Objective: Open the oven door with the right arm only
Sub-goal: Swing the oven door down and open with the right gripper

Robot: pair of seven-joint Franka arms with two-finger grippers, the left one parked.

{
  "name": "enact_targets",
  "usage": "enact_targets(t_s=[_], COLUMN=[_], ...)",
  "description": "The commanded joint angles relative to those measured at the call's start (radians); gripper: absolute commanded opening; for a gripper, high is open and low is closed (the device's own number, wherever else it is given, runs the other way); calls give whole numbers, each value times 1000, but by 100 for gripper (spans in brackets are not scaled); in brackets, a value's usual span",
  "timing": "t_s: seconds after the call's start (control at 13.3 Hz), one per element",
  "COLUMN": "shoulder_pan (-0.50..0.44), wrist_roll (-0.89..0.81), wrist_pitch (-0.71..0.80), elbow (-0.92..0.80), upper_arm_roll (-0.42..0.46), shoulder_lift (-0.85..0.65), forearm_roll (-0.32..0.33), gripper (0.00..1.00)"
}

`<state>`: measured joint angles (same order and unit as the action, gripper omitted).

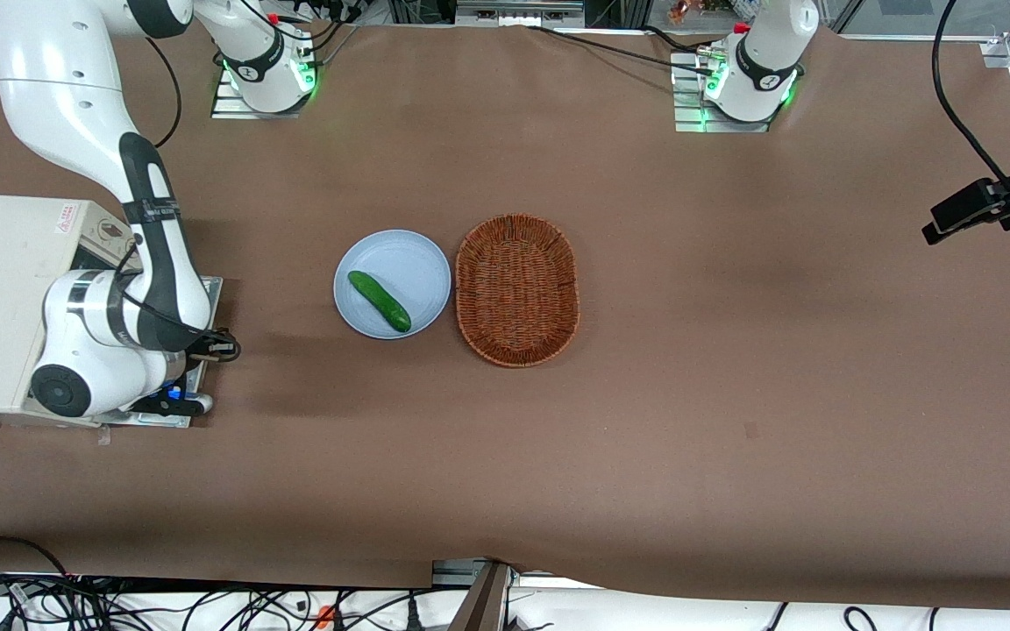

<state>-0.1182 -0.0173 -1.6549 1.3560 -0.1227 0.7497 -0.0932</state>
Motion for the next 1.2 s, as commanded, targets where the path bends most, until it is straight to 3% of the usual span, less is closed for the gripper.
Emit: enact_targets(t_s=[0.0, 0.08, 0.3, 0.6, 0.83, 1.13], shoulder_pan=[9, 9, 9, 9, 9, 9], wrist_roll=[85, 91, 91, 108, 109, 111], wrist_pitch=[47, 70, 156, 211, 260, 351], elbow=[2, 2, 3, 3, -3, -43], upper_arm_roll=[0, -2, -5, -8, -8, -11], shoulder_lift=[-78, -104, -191, -279, -331, -374], forearm_roll=[-16, -13, 0, 4, 23, 48], gripper=[0, 0, 28, 47, 100, 100])
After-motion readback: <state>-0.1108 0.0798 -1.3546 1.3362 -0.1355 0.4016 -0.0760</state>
